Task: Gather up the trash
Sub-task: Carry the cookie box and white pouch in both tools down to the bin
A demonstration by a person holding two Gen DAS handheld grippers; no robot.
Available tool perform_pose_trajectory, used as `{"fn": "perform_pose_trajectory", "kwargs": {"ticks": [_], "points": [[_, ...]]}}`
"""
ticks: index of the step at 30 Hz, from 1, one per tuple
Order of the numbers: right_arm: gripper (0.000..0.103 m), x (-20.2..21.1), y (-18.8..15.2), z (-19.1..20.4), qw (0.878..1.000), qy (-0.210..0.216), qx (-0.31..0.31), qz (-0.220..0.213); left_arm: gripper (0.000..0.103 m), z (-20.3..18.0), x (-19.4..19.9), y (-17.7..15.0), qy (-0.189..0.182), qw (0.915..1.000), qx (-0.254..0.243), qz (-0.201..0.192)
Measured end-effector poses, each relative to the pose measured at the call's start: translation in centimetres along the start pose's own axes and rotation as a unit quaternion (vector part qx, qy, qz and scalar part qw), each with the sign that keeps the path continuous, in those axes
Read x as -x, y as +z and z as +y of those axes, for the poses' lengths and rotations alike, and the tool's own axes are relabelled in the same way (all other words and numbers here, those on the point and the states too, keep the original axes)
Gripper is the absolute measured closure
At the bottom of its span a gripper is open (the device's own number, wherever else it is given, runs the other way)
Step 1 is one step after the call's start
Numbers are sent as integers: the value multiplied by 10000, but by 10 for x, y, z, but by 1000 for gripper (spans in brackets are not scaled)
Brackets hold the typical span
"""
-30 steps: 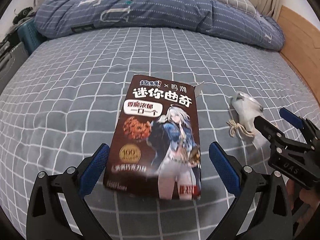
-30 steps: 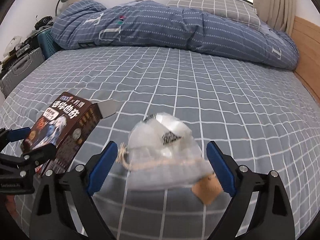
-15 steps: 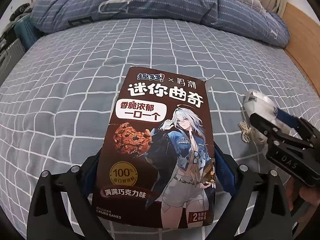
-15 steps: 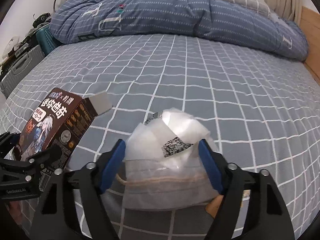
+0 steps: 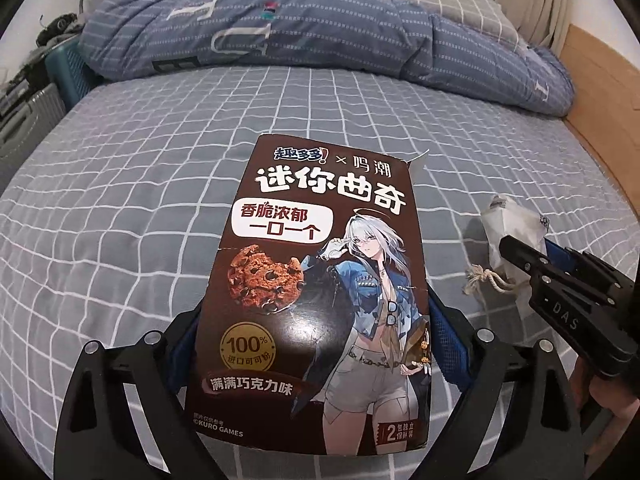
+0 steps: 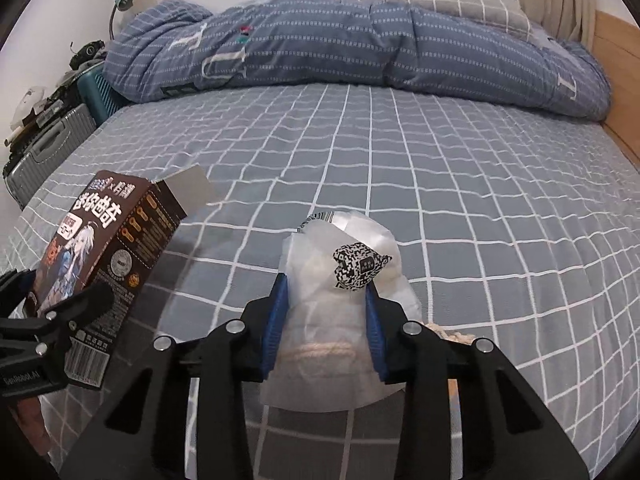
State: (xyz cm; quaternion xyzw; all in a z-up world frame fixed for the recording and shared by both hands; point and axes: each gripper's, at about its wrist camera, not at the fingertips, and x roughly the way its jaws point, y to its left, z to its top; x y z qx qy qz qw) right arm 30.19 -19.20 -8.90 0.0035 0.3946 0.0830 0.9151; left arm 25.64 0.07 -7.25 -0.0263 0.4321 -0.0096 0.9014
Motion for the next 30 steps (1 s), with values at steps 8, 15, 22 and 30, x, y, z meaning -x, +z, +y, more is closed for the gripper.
{"fn": "perform_pose_trajectory", "kwargs": {"ticks": [8,15,22,30], "points": [[68,38,-14,5,9999,-6,-68,-125,13,-1,34,-14,-30,9998,4,-176],[68,71,-30,13,9997,-81,38,-224,13,2,59,-34,-71,9997,101,-215],[68,105,-43,25,9993,-68,77,-347,13,-1,85,-51,-52,9995,49,-310],[68,139,-61,34,9991,8,86,-421,13,3,111,-72,-140,9992,172,-339]]}}
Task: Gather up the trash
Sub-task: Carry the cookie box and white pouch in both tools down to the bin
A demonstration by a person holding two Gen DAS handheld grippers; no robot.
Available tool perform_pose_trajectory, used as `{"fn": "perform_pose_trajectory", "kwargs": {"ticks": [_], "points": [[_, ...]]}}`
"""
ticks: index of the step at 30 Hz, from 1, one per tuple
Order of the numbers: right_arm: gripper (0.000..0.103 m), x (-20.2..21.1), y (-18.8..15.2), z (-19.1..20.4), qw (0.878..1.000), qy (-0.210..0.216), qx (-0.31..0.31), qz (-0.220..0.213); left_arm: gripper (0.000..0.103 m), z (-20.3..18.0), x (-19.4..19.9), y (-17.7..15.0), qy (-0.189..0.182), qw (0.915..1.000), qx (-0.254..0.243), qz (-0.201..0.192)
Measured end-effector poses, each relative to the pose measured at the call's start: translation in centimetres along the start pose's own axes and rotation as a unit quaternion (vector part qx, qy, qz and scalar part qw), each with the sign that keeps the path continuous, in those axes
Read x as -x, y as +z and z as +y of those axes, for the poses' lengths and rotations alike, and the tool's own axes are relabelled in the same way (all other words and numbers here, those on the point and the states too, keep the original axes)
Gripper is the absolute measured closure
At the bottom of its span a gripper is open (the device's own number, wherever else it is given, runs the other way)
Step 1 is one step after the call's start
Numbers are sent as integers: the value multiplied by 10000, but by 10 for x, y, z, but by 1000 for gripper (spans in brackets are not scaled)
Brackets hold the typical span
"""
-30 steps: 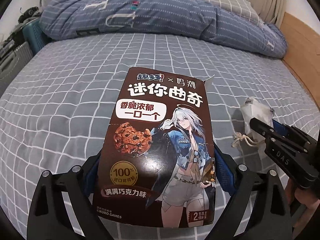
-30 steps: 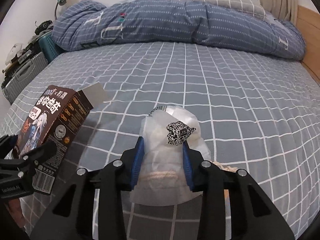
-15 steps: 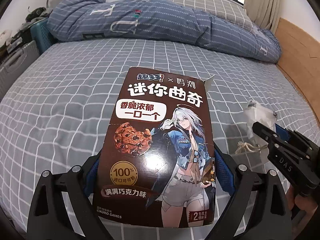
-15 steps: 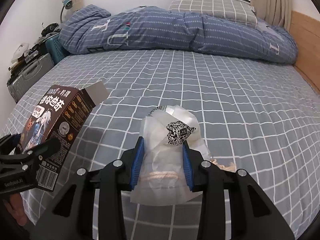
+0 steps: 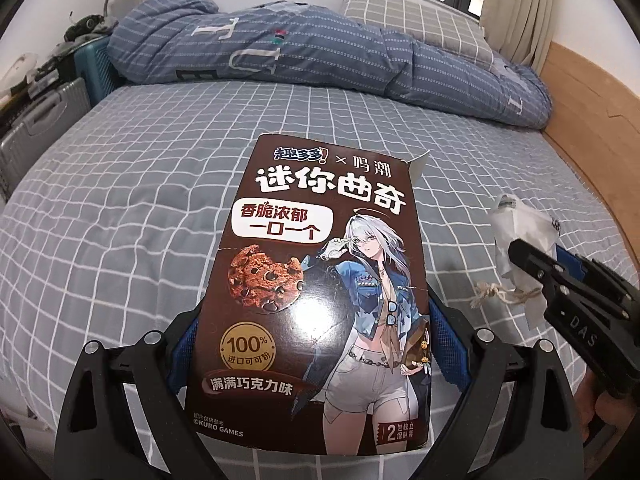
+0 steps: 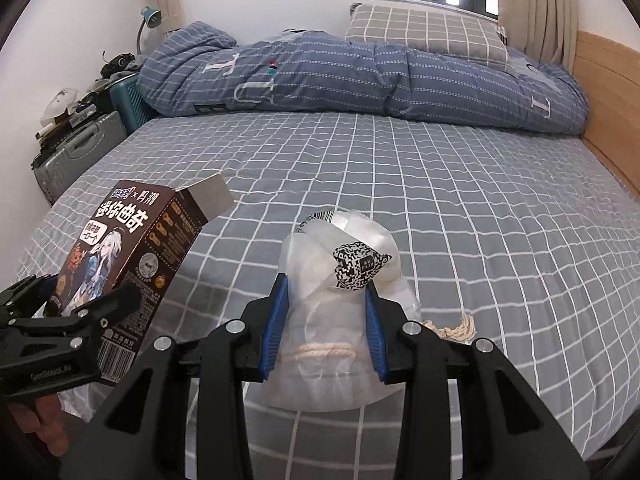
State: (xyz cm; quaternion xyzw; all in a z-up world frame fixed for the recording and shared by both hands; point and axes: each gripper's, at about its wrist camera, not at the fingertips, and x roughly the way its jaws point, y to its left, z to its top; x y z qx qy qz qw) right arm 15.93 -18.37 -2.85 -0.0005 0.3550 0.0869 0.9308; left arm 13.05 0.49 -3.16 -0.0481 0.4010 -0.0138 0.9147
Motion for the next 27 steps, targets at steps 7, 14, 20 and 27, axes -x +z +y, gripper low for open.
{"fn": "perform_pose_trajectory", "kwargs": {"ticks": [7,14,20,27], "points": [[68,34,-21,9,10000,23,28,-44,13,-3,25,-20,-52,10000,41,-16],[68,62,-52,12,9999,138,-66,74,13,-9,48,-54,-128,9999,57,71],[68,85,-78,16,9997,181,-111,136,13,-10,65,-79,-138,9998,104,135],[68,104,-110,22,9991,264,-153,293,13,-15,82,-111,-127,9995,90,260]]}}
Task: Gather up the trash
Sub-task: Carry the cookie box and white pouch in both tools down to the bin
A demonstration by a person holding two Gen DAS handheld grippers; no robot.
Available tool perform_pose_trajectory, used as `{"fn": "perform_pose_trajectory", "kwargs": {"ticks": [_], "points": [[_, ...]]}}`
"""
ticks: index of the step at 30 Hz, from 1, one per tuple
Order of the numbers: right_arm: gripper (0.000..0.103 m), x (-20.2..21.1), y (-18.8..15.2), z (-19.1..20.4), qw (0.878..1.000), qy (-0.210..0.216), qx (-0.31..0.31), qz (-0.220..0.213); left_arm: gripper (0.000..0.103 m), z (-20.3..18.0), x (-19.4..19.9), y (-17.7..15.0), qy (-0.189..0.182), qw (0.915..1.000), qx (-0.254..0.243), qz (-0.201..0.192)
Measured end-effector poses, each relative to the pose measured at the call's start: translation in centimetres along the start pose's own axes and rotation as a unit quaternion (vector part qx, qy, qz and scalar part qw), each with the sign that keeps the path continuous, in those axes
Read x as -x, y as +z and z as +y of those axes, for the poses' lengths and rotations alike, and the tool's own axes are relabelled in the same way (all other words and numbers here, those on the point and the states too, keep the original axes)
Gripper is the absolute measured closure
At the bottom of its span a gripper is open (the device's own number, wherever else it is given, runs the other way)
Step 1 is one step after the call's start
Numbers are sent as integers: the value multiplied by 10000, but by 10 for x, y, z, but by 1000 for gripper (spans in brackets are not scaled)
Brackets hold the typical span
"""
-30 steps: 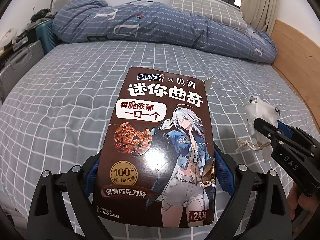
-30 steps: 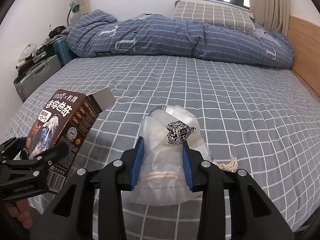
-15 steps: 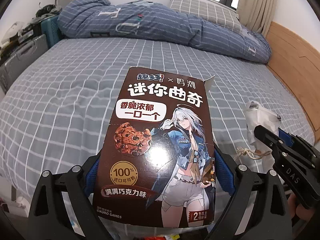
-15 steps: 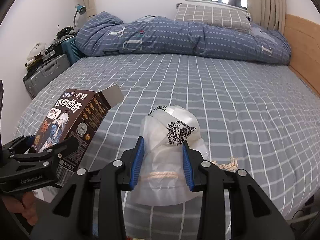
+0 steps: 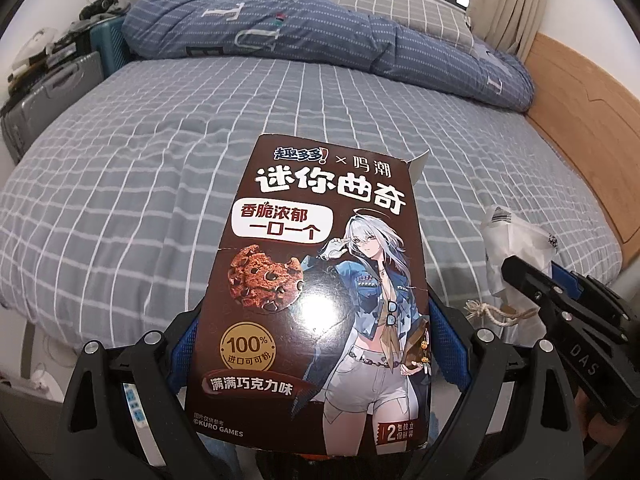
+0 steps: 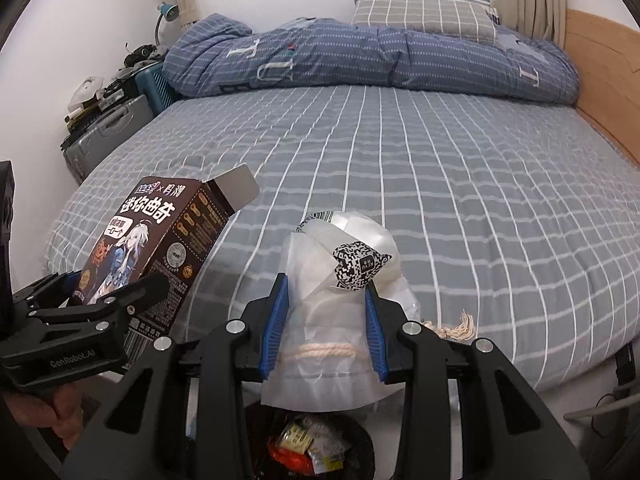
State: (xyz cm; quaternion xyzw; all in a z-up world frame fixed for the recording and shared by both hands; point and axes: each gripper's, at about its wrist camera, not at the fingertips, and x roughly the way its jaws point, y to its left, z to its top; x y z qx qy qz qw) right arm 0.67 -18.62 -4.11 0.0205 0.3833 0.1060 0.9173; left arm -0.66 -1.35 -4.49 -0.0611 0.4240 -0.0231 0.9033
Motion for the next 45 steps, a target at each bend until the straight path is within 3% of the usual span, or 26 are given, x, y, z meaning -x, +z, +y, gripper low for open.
{"fn": "perform_pose_trajectory", "kwargs": {"ticks": [19,34,45], "points": [[68,42,-83,12,9993,-16,-88,353,13,2,38,-85,-39,9992,132,385],[68,50,-130,43,9974,-78,106,709,13,27,56,-135,244,9973,234,648],[66,8,-152,50,9936,-43,197,1109,13,58,14,-169,320,9919,456,1144]]}}
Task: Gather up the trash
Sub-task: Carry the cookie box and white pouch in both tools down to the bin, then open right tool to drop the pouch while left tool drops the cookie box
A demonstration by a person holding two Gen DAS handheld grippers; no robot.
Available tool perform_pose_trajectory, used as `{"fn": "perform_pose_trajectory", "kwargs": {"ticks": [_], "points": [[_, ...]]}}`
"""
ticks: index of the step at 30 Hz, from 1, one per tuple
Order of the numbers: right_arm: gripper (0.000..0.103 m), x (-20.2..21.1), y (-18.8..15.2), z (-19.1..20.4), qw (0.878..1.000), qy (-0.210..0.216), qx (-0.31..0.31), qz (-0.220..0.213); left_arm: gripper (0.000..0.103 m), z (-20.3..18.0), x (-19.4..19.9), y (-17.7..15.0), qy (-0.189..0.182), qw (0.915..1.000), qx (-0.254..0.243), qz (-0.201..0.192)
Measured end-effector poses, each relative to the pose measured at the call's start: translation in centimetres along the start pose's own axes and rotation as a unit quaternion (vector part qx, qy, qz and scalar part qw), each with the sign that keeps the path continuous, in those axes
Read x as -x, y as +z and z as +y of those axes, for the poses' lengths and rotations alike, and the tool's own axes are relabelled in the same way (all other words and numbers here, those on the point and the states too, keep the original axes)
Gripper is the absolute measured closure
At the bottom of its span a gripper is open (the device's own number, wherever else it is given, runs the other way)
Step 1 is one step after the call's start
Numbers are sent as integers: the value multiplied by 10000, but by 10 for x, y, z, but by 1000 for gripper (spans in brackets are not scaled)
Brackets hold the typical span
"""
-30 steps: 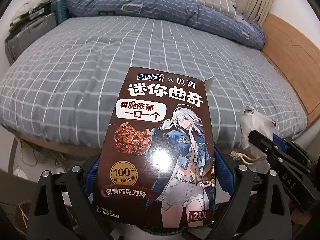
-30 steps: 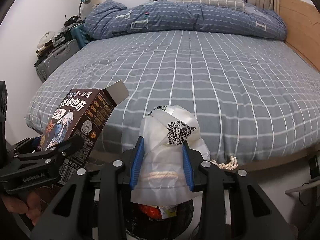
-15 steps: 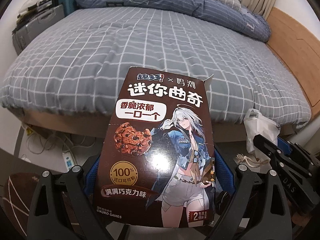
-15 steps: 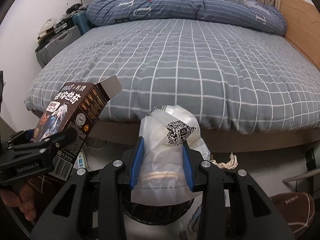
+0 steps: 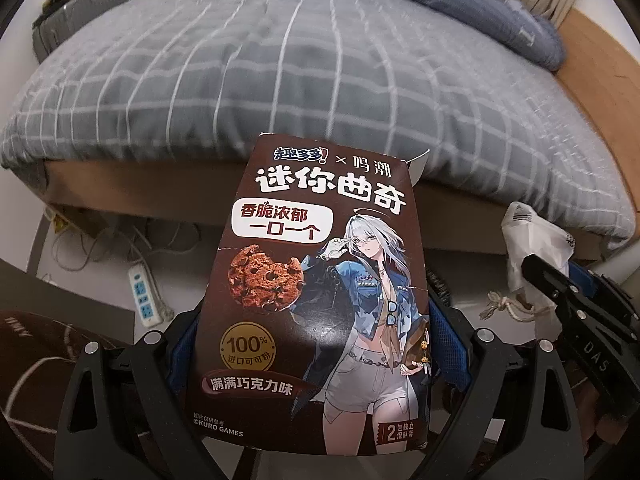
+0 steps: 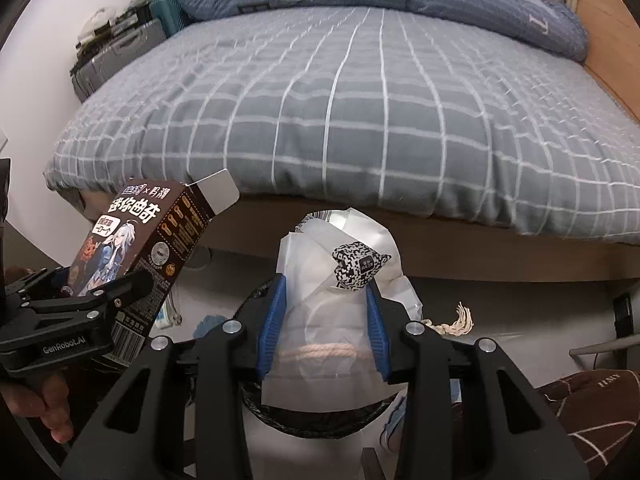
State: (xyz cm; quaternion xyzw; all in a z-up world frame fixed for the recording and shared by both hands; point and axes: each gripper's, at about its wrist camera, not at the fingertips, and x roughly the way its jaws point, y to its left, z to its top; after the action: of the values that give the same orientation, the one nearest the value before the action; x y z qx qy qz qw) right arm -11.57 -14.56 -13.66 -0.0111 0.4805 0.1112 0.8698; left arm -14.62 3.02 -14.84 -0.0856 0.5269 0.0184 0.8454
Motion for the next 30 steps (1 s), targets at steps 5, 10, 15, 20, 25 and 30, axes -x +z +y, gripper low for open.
{"fn": "perform_pose_trajectory", "kwargs": {"ticks": [5,10,15,20,25,30], "points": [[66,-31,-6,5,9994,86,68,329,13,11,-21,-2,142,9997,63,164],[58,-46,-5,11,9989,187,116,412,13,21,-33,-4,239,9992,134,279],[33,-52,-2,13,9990,178,170,370,13,20,-38,-4,249,9992,95,286],[14,-45,-4,-4,9997,3,60,244,13,8,-46,-3,157,9993,-40,325],[8,-35,-5,-28,9994,-276,-157,104,13,-9,-54,-3,30,9990,-252,362],[8,-30,-10,-55,9976,-626,-281,130,13,-34,-60,0,-107,9982,-437,392]]}}
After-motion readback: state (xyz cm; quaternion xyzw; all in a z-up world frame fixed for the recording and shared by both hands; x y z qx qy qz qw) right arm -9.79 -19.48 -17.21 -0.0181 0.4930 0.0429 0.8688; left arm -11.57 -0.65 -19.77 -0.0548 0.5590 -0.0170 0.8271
